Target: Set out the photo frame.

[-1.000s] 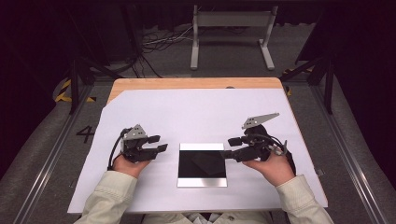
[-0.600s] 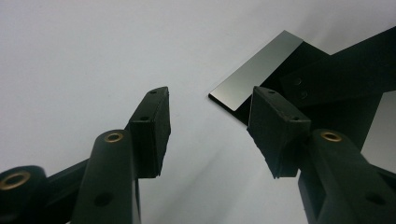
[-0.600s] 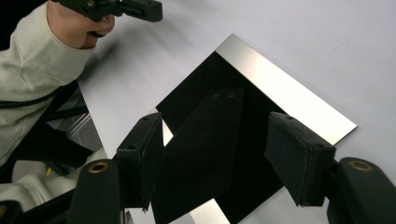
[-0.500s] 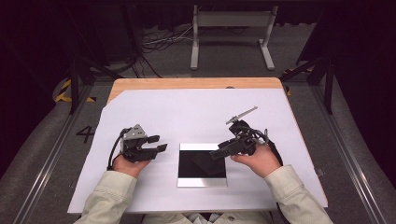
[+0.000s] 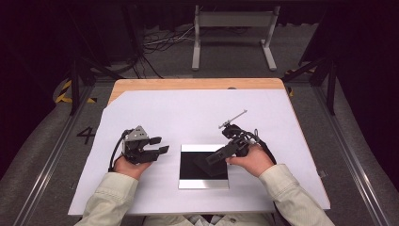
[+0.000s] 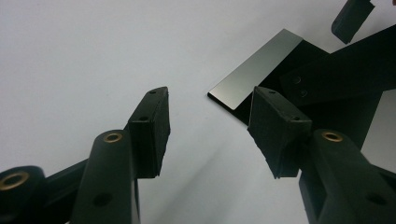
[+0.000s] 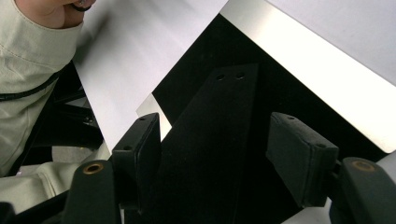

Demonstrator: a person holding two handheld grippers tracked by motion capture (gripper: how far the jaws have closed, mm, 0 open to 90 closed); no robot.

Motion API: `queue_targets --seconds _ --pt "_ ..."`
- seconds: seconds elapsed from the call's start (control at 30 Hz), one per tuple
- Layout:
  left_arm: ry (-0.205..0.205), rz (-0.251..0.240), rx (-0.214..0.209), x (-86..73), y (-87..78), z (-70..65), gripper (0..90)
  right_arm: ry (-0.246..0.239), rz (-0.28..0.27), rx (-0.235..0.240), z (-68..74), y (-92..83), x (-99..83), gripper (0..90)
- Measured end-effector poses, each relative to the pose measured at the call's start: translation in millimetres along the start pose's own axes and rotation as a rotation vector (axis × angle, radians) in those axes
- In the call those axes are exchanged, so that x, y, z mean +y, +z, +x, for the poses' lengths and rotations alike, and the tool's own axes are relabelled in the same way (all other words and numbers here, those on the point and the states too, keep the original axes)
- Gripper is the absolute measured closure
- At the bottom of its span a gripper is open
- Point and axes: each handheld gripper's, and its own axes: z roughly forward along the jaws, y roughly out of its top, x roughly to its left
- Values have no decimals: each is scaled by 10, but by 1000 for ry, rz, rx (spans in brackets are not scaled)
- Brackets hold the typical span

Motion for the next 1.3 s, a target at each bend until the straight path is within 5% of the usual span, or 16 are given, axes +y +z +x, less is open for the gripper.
queue_targets --seconds 0.6,1.3 --pt "6 8 1 2 10 -8 481 35 77 85 -32 197 7 341" --pt "3 -5 10 10 -15 -9 476 60 132 122 -12 299 -10 358"
